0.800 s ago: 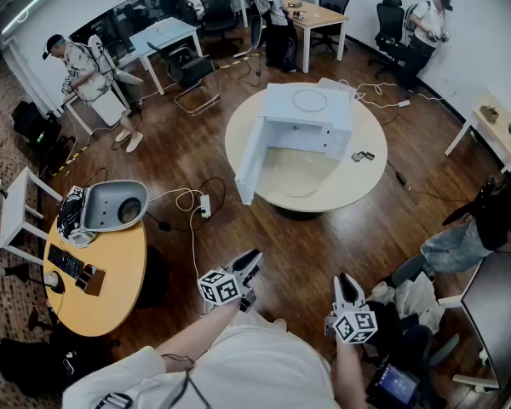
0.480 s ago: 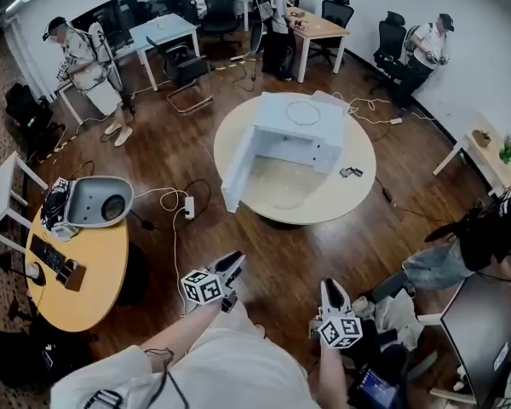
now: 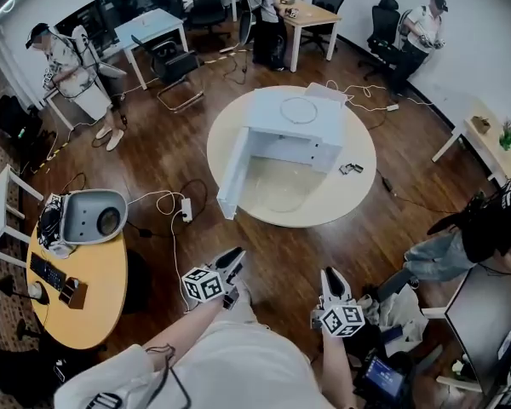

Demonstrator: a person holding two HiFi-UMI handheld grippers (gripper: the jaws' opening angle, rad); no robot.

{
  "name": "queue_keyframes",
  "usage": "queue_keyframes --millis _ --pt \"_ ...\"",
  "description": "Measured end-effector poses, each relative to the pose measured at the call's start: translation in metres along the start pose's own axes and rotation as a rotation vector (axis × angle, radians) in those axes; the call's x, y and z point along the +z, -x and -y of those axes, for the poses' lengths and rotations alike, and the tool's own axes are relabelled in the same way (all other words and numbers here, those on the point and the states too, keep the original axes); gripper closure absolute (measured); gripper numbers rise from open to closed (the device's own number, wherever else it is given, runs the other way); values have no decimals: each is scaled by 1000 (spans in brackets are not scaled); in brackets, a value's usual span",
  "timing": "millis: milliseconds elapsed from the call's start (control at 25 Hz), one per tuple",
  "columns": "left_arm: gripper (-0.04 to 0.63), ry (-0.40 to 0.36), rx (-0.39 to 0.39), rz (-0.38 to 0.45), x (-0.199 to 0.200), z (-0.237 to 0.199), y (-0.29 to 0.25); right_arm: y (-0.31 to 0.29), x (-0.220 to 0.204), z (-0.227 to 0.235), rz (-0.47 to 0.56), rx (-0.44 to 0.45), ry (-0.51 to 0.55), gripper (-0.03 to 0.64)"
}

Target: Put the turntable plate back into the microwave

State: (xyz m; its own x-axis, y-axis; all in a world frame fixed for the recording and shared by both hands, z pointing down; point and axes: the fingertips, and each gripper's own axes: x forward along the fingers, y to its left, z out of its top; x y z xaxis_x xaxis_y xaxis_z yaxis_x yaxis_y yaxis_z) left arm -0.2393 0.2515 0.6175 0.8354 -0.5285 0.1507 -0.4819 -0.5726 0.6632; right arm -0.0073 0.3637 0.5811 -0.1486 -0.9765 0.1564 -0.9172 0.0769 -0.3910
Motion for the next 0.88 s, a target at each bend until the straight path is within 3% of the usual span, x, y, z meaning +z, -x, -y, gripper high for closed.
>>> queue_keyframes --millis 360,880 --pt "508 -11 -44 6 53 -22 -35 -57 28 -11 1 -9 33 540" --pt "508 -3 -99 -21 83 -61 -58 -114 24 -5 -12 -68 47 540"
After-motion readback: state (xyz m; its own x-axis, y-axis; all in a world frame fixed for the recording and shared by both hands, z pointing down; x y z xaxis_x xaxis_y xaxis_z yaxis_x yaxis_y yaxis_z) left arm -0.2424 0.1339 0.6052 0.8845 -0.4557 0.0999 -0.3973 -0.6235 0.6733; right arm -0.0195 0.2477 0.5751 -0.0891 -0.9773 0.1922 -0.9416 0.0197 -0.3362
